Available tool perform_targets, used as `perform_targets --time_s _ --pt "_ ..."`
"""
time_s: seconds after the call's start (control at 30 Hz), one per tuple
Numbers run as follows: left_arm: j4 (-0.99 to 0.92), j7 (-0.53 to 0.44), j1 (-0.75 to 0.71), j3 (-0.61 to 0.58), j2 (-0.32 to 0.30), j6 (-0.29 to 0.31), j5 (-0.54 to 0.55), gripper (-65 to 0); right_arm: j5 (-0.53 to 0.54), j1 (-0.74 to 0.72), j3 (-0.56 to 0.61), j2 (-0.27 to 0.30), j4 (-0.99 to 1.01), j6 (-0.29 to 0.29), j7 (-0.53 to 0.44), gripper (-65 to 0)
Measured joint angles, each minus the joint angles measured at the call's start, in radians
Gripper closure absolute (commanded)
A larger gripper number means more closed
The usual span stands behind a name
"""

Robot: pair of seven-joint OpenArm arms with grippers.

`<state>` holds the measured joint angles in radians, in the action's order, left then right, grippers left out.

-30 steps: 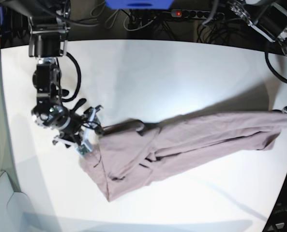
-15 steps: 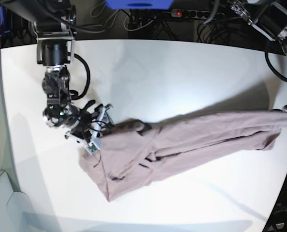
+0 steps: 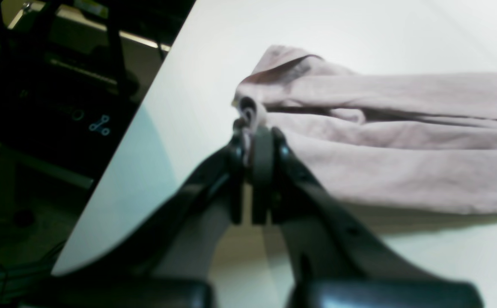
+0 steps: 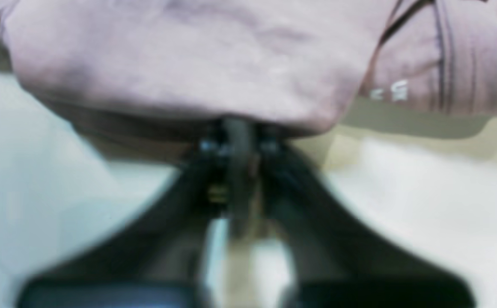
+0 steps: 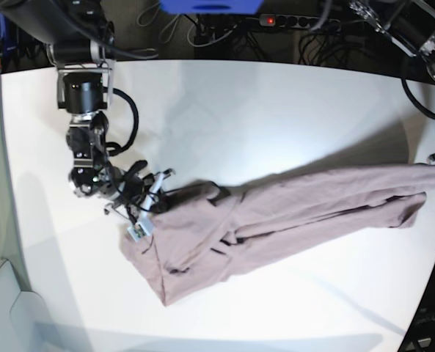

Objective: Layout the t-shirt on the table in an organized manner, then fold the t-shirt properly
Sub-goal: 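Lift the shirt with both grippers and lay it stretched across the table, then pull the shirt edges apart with both grippers to spread it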

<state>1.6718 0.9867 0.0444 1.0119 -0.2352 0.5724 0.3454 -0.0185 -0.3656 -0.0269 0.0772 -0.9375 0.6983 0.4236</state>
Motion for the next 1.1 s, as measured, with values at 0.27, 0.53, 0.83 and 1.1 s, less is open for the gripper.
perform_targets --time_s 0.27,0.53,0.83,1.1 --pt "0.158 -0.002 0.004 0.001 0.034 0.0 0.004 -0.1 -0.041 0.199 -0.004 0.047 -0.332 0.001 0.077 0.0" --pt "0.233 0.005 0.058 -0.014 0.075 0.004 0.01 -0.1 -0.028 0.249 -0.162 0.038 -0.743 0.003 0.062 0.0" --pt "0.226 0.008 0.05 -0.034 0.126 0.004 0.124 -0.1 -0.016 0.307 -0.357 0.04 -0.996 0.003 0.118 0.0" --pt "0.234 0.069 -0.017 -0.038 0.2 0.005 0.153 -0.1 -0.034 0.602 -0.418 0.005 -1.065 0.004 0.132 0.0"
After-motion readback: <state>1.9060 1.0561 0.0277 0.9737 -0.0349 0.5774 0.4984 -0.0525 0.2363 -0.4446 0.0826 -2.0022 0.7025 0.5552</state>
